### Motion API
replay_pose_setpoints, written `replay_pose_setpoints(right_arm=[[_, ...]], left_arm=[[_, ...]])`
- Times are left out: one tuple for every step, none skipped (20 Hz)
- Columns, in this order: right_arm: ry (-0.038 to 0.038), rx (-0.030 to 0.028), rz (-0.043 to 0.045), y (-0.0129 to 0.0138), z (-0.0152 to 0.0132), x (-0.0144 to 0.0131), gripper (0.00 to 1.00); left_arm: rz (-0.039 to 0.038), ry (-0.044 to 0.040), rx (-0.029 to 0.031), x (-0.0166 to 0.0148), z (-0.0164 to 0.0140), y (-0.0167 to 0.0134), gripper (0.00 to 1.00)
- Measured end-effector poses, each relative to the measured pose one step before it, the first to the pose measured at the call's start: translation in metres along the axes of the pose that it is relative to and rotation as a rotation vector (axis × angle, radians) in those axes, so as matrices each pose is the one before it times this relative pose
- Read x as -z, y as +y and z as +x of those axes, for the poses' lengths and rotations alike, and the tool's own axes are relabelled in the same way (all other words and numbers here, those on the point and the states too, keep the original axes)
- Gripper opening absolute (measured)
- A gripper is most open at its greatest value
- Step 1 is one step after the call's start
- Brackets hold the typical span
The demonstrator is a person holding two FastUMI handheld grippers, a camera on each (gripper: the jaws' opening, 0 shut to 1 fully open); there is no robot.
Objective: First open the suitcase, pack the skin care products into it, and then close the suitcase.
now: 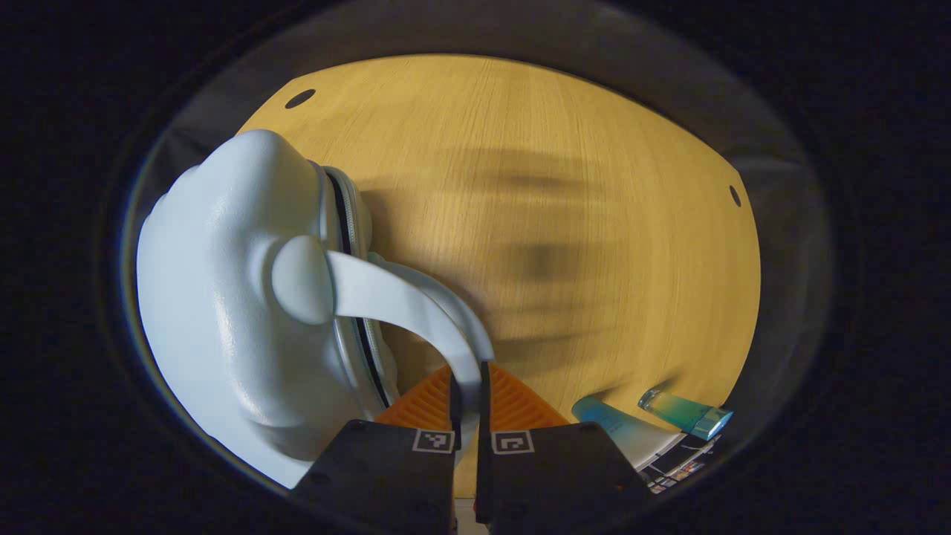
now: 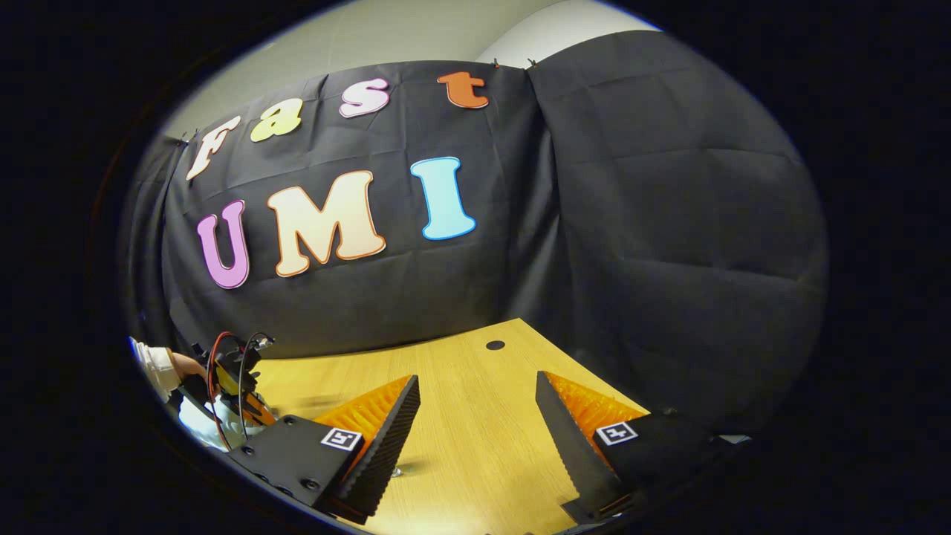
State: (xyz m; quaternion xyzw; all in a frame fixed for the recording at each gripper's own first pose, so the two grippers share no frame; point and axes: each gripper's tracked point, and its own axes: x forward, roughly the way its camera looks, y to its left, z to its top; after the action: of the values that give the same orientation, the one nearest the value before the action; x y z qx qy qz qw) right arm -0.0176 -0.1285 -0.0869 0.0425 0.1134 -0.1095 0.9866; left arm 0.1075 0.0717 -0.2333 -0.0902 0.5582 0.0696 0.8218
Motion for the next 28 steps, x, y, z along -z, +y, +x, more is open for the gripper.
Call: replay_pose_setpoints(right_arm=[[0.00211,-0.00413,-0.00126,0.00104,0.00142,0.00051,0.98],[0.00188,-0.00493,-0.00322,0.00175,0.00131,0.00025,0.98],[0.00047,-0.00501,-0.00397,0.00152,0.00131,-0.00015,0.98],[0.00186,-0.00623,-0.00341,0.00185,0.00168,-0.00014,0.98],[0.00155,-0.00767,-0.00234,0.00186,0.00073,-0.00035,0.98],[0.00141,-0.00716,-0.00233,0.00225,0.00115,0.00013,0.98],[0.00218,-0.00894,-0.00178,0.00239,0.00142,-0.0003,0.98],[0.00113,-0.00937,-0.0016,0.00322,0.00093,0.00112,0.98],[0.00014,-0.01013,-0.00137,0.00373,0.00152,0.00054,0.98],[0.0004,-0.01062,-0.00147,0.00377,0.00056,0.0007,0.98],[0.00101,-0.01147,-0.00079,0.00472,0.00137,0.0005,0.98],[0.00251,-0.01202,-0.00023,0.00464,0.00185,0.00089,0.98],[0.00437,-0.01292,0.00058,0.00425,0.00165,0.00201,0.98],[0.00515,-0.01495,0.00035,0.00485,0.00216,0.00198,0.98],[0.00397,-0.01353,-0.0011,0.00455,0.00195,0.00222,0.98],[0.00393,-0.01581,-0.0024,0.00527,0.00171,0.00101,0.98],[0.004,-0.015,-0.00376,0.00504,0.00169,0.0004,0.98],[0.00455,-0.01523,-0.0042,0.00529,0.00197,0.00131,0.98],[0.00319,-0.01396,-0.004,0.00457,0.00279,0.00081,0.98],[0.00114,-0.01499,-0.00273,0.00498,0.00159,-0.00006,0.98],[0.00162,-0.01493,-0.00087,0.00478,0.0019,-0.00066,0.98],[0.00119,-0.01522,0.00045,0.00534,0.00188,0.00071,0.98],[0.00158,-0.01336,0.00017,0.00438,0.00146,0.00012,0.98],[-0.00005,-0.01151,-0.00183,0.00464,0.0011,-0.00054,0.98],[-0.00028,-0.01021,-0.00246,0.00342,0.00172,0.00076,0.98],[0.00212,-0.00935,-0.00213,0.00371,0.00163,-0.00007,0.98],[0.00402,-0.00938,-0.00092,0.00346,0.00165,0.00076,0.98],[0.00295,-0.00897,-0.00029,0.00333,0.0015,-0.00081,0.98]], left_arm=[[-0.00717,-0.00934,0.013,-0.00113,-0.00182,-0.00092,0.04],[-0.0031,-0.00635,0.00868,0.0001,-0.00182,-0.0008,0.02],[-0.00131,-0.01101,0.00474,-0.00158,-0.0025,-0.00052,0.02],[-0.00225,-0.00768,0.00384,0.0001,-0.00261,-0.00171,0.02],[-0.00167,-0.00875,0.01099,-0.00182,-0.00323,-0.00257,0.02],[-0.00174,-0.00962,0.01569,-0.00164,-0.00433,-0.00082,0.02],[-0.00609,-0.00268,0.01898,-0.00072,-0.00557,-0.00224,0.02],[-0.00687,-0.00979,0.01854,-0.00138,-0.00728,-0.00281,0.02],[-0.00091,-0.01586,0.01357,-0.00309,-0.00625,-0.00001,0.02],[-0.00339,-0.01596,0.0095,-0.00183,-0.00592,-0.00096,0.02],[-0.00678,-0.01666,0.01266,-0.00278,-0.00811,-0.00164,0.02],[-0.00463,-0.01938,0.01323,-0.00293,-0.01328,-0.00085,0.02],[-0.00025,-0.02075,0.01159,-0.00332,-0.0147,0.00014,0.02],[-0.00435,-0.02486,0.00849,-0.00416,-0.01409,0.00036,0.02],[-0.00591,-0.02365,0.01039,-0.00505,-0.01346,0.00097,0.02],[-0.00912,-0.02095,0.01065,-0.00437,-0.01285,0.00156,0.02],[-0.01267,-0.01841,0.0097,-0.00417,-0.01517,0.00327,0.02],[-0.01718,-0.02113,0.00664,-0.00463,-0.01447,0.00406,0.02],[-0.01054,-0.02632,0.00755,-0.00524,-0.01363,0.00441,0.02],[-0.01271,-0.02629,0.00205,-0.00381,-0.01365,0.00541,0.02],[-0.0101,-0.02363,0.0004,-0.00416,-0.01377,0.00553,0.02],[-0.0096,-0.02542,-0.00265,-0.00316,-0.01201,0.00652,0.02],[-0.00928,-0.0213,-0.00593,-0.00584,-0.01264,0.00782,0.02],[-0.01234,-0.02741,-0.01181,-0.00602,-0.01164,0.00903,0.05],[-0.00855,-0.02658,-0.01577,-0.00582,-0.01112,0.00744,0.02],[-0.00548,-0.02954,-0.01526,-0.0073,-0.01126,0.01107,0.02],[-0.00816,-0.02649,-0.01578,-0.00724,-0.01037,0.01137,0.02],[-0.0099,-0.01941,-0.01215,-0.00403,-0.01004,0.0092,0.02]])
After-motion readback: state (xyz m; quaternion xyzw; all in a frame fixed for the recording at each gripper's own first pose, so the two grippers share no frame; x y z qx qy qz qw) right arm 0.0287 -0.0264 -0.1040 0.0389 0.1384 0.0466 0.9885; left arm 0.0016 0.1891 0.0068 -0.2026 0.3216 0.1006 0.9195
